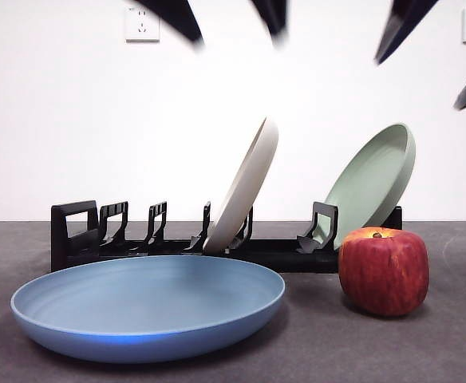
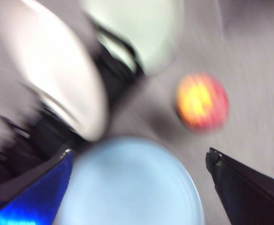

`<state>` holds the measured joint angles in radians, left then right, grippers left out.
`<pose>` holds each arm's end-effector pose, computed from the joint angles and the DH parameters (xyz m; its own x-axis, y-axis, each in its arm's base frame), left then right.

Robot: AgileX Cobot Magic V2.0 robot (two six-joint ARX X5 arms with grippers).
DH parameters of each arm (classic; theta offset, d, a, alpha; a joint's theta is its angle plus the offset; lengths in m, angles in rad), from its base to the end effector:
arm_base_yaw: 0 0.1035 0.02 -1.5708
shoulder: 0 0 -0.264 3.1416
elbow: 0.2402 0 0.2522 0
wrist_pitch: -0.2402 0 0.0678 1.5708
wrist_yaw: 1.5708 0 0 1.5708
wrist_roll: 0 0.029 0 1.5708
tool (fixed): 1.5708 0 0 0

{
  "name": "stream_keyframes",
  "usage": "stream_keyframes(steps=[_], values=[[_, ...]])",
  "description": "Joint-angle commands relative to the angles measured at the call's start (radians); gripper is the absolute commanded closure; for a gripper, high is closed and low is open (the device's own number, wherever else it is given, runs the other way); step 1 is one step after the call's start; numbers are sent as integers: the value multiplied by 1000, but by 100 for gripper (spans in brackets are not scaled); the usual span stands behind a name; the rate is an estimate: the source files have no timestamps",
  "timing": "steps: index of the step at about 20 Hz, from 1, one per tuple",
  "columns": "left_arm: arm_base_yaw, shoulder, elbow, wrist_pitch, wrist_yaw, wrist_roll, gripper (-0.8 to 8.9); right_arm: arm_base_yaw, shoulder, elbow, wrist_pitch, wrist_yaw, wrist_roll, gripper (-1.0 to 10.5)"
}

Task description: Take the blue plate from the plate rack,put the plate on the table,take the apple from the table,put the apple in the plate

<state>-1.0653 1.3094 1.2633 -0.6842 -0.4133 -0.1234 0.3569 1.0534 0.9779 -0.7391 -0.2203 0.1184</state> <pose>0.1407 -0.2302 0.3442 0.6818 -0.4024 -0.6109 0.6116 0.7717 0.1742 0.1891 0.0773 0.3044 0.5510 0.4387 -0.7099 -0.3975 0.8859 0.2389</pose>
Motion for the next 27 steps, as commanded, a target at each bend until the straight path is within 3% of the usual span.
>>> stream_keyframes(steps=[1,5,14,15,16,18,23,25,27], values=[[50,-91,70,-37,-10,25,337,77,47,2,5,72,-8,313],[146,-244,198,-132,-53,56,338,176,178,2,8,200,-8,313],[190,-458,265,-315,-171,68,343,195,521,2,64,198,-8,323],[190,-460,265,-344,-173,64,343,195,542,2,64,198,-2,368],[190,-460,265,-370,-179,64,343,195,553,2,63,198,11,523],[190,-459,265,-414,-187,62,343,195,554,2,62,196,31,962],[190,-426,245,-462,-184,4,343,206,507,13,60,193,68,956],[191,-418,166,-419,-188,1,351,238,487,52,53,143,68,956],[209,-418,53,-378,-248,-37,442,296,481,111,53,88,68,958]])
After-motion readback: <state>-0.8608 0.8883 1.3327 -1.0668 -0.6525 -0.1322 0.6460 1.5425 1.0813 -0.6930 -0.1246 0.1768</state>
